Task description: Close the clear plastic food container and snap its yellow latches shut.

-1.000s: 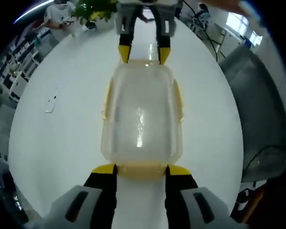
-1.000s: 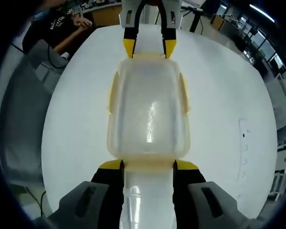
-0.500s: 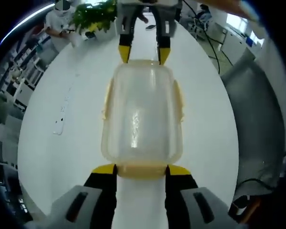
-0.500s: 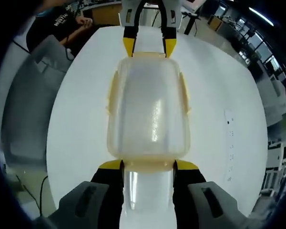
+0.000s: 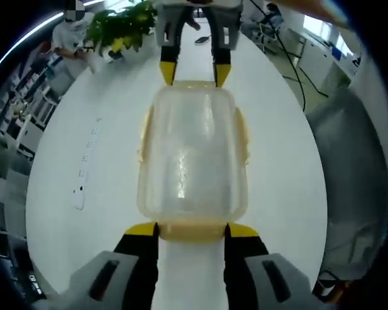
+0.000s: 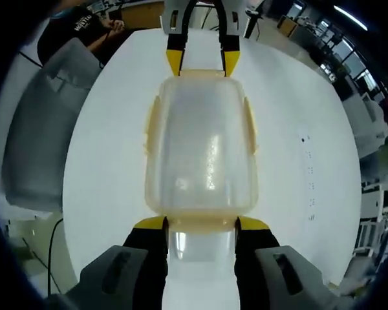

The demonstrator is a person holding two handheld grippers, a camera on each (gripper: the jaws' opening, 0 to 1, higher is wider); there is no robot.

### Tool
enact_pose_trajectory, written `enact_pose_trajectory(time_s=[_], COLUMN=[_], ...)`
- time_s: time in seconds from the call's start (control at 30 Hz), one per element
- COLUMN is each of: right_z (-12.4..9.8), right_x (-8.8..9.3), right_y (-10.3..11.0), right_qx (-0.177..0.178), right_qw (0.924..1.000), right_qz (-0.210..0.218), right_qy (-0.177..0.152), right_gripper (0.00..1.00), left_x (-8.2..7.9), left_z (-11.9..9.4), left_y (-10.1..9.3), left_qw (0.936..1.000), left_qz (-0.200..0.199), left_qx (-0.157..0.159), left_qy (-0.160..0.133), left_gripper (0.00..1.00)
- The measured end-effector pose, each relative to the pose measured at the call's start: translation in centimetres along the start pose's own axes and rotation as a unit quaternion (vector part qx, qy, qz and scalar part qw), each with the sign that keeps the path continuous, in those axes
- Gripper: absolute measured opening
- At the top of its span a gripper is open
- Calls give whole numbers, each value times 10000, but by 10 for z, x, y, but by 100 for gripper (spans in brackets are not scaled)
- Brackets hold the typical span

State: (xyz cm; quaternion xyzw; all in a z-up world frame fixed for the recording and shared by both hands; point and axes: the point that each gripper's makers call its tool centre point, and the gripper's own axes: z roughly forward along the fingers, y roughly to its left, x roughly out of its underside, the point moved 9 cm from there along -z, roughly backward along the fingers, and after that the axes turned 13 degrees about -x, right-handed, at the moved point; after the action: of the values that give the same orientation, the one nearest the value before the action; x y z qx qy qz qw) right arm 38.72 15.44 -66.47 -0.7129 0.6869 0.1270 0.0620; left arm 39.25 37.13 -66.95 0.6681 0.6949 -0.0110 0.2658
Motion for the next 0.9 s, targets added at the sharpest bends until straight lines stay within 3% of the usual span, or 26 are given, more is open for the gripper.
enact_pose_trajectory(time_s=[0.67,0.9], right_z=[-2,-5], right_x=[60,80], right_y=[-4,-7], right_qx=[33,66], right_qw=[9998,9996], right_qz=[104,183], right_qy=[194,216], right_gripper=[37,37], left_x=[-47,-68], left_z=[45,56], left_y=[-6,0], left_qw=[9998,9999], left_qz=[66,119], left_qx=[-70,9], left_qy=[-148,-27], left_gripper=[34,34])
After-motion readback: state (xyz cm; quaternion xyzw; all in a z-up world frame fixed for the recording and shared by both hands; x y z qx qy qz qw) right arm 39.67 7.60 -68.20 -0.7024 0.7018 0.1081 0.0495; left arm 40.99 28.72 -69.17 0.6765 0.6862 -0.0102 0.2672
